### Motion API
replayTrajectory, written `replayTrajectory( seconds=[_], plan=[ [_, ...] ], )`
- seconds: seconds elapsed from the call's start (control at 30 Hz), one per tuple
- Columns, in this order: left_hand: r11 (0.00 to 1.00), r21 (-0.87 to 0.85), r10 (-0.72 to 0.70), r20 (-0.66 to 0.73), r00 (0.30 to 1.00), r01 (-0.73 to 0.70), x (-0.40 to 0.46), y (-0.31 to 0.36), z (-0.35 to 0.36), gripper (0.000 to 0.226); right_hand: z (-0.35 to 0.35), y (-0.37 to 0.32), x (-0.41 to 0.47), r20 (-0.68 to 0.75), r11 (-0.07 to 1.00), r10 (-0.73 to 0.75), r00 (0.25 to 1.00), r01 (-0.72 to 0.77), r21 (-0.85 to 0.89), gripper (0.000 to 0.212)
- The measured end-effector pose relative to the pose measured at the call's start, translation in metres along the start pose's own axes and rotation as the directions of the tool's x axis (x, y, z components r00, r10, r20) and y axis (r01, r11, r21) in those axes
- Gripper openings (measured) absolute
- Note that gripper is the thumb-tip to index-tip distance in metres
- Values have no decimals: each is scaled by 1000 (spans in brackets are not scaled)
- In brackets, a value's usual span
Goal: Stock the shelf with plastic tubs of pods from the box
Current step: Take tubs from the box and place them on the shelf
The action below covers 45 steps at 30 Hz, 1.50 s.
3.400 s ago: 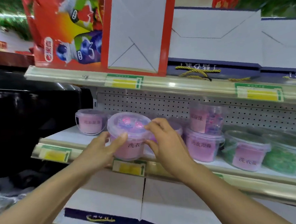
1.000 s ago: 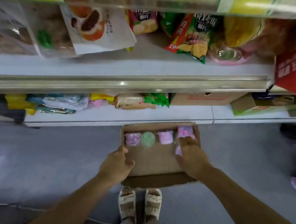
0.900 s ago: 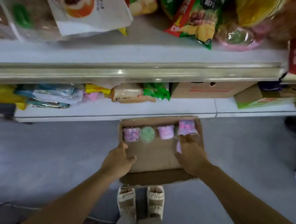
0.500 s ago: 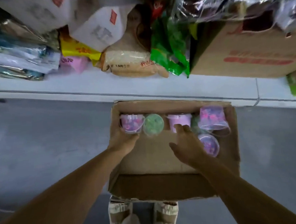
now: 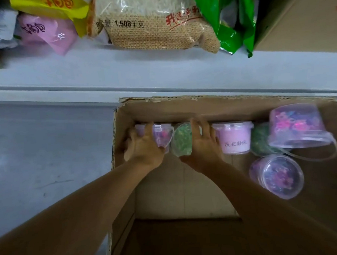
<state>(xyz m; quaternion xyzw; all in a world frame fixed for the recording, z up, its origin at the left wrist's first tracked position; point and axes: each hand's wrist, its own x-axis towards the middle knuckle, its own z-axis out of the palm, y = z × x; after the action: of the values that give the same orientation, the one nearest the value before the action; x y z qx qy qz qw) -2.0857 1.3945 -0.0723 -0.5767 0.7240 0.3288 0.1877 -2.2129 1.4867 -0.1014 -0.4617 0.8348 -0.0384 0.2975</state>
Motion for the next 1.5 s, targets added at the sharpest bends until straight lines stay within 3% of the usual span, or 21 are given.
replayTrajectory(
  seconds=[0.2,0.3,0.4,0.47,0.63,0.67,0.73,0.8,0.83,0.93,1.03,1.1,1.17,1.2,1.3,1.4,1.5],
  plan=[
    [998,-28,57,-32,998,-58,0,-8,8,83,20,-1,12,-26,984,-16,1000,11,-177,110],
    [997,-61,37,-54,998,-40,-3,-9,8,87,14,5,7,-79,991,19,997,-30,-129,104],
    [985,-166,27,-129,991,-48,-15,-7,4,83,0,17,-11,-180,991,127,976,-116,67,102],
    [968,-250,7,-114,993,-35,-24,-7,3,75,-12,26,-29,-209,952,167,964,-102,289,102],
    [863,-495,-93,33,995,97,-48,11,-14,55,-49,28,-71,-134,663,228,964,-53,747,91],
    [809,-565,-123,110,986,163,-55,18,-21,54,-56,24,-77,-108,589,212,971,-39,807,88],
    [604,-704,-127,379,917,374,-70,30,-36,60,-69,15,-85,-90,477,164,982,1,879,81],
    [367,-724,9,630,776,584,-82,35,-49,72,-81,3,-92,-87,432,117,989,28,902,78],
    [265,-718,92,683,724,644,-87,36,-55,75,-86,-3,-94,-73,427,81,994,32,903,78],
    [-12,-740,206,656,726,672,-100,36,-70,62,-97,-16,-100,2,480,2,1000,-2,877,86],
    [-133,-772,204,592,780,621,-110,29,-84,45,-108,-21,-98,107,598,-60,992,-51,800,90],
    [-120,-818,136,548,825,563,-112,20,-92,40,-119,-26,-92,147,562,-83,986,-76,824,63],
    [20,-880,39,474,880,474,-114,13,-99,43,-127,-39,-86,174,464,-39,984,-136,875,27],
    [113,-900,0,423,906,420,-115,11,-102,43,-127,-47,-80,173,455,-13,985,-148,878,19],
    [277,-915,-56,291,955,294,-118,3,-110,36,-119,-71,-64,144,631,34,989,-133,764,33],
    [255,-938,-139,203,969,233,-117,-8,-116,41,-103,-80,-49,121,695,81,989,-144,705,45],
    [165,-979,-209,84,974,120,-113,-20,-123,17,-82,-77,-32,115,719,166,979,-200,666,58]
  ],
)
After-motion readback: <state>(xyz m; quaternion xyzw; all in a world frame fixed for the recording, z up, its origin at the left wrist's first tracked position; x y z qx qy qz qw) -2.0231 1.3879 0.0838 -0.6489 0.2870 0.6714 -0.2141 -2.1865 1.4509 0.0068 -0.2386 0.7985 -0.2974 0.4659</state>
